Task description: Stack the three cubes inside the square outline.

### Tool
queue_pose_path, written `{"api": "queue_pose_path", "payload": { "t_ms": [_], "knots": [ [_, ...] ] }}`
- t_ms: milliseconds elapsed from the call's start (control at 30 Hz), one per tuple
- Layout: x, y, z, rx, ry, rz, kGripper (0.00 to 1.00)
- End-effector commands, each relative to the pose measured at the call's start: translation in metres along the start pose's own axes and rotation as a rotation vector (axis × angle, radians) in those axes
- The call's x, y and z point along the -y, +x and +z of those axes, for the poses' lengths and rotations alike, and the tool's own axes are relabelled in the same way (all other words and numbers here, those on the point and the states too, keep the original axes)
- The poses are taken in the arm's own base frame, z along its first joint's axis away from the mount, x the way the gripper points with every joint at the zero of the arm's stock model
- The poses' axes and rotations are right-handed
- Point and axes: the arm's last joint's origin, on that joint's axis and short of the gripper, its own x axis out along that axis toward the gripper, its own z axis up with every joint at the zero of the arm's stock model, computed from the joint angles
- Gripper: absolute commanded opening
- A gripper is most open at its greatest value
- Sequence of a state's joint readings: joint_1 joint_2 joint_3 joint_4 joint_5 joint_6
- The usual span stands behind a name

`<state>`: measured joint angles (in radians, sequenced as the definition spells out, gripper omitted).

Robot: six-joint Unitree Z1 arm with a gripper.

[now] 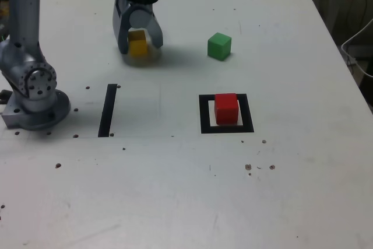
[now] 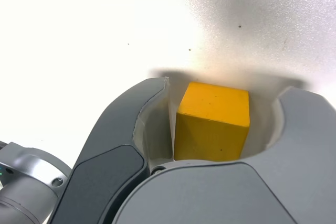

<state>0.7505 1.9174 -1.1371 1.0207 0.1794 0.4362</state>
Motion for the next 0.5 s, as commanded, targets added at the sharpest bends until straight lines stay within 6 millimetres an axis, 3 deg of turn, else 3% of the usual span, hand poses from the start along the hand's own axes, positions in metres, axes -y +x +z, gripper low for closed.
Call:
{"api": "queue_pose_path", "payload": {
  "t_ms": [0,467],
  "knots": [
    [0.000,0.000,0.001,0.002,0.007,0.005,0.42],
    [0.000,-0.012,-0.005,0.026,0.019,0.038,0.24]
  ]
}}
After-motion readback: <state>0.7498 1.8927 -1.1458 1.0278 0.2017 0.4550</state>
